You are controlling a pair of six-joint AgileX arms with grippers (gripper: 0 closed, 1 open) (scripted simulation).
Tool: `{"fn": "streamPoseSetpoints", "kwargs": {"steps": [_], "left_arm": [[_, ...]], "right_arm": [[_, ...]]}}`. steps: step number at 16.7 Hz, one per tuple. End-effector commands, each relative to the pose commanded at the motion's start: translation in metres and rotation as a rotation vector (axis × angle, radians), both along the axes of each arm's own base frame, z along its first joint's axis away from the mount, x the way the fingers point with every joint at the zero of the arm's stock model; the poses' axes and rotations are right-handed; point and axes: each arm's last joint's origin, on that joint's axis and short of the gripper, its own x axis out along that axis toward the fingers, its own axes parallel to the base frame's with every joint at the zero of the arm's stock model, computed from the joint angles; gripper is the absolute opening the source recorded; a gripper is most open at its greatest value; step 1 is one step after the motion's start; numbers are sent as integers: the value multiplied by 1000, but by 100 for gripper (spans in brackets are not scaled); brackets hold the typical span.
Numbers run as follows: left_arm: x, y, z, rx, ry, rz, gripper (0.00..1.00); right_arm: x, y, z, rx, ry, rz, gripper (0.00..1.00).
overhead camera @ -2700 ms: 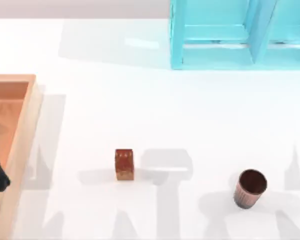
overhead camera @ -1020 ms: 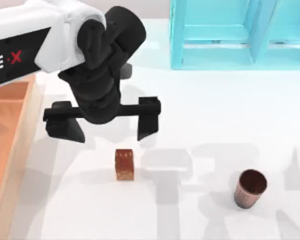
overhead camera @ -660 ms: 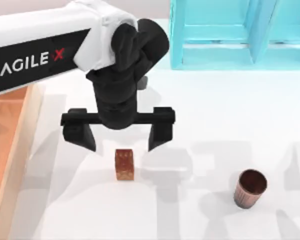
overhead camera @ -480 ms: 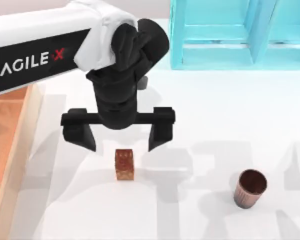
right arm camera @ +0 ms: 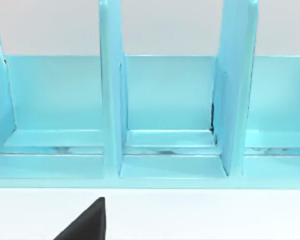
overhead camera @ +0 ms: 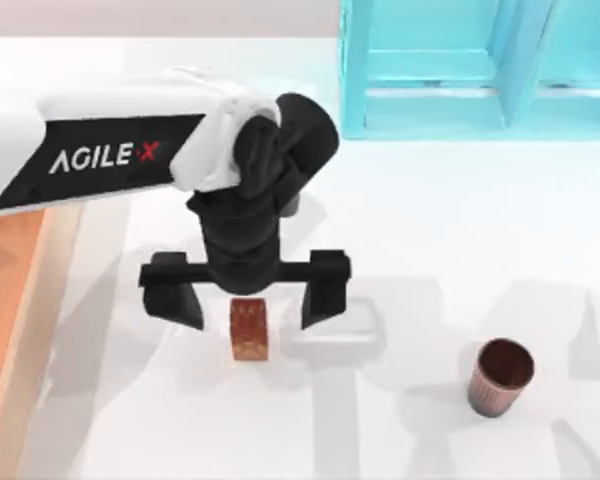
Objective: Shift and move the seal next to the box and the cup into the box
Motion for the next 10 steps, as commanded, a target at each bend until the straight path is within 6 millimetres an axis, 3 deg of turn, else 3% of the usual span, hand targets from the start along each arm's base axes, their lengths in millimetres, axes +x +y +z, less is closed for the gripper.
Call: {"fn": "streamPoseSetpoints", "kwargs": {"steps": [3,7,10], "left_arm": [[-2,1,-24,5,7,0,100],[-3,1,-25,6,8,0,100],[-3,1,-25,6,8,0,77]], "right_arm": [[0,0,0,0,0,0,100],[0,0,0,0,0,0,100],[0,0,0,0,0,0,100]]}}
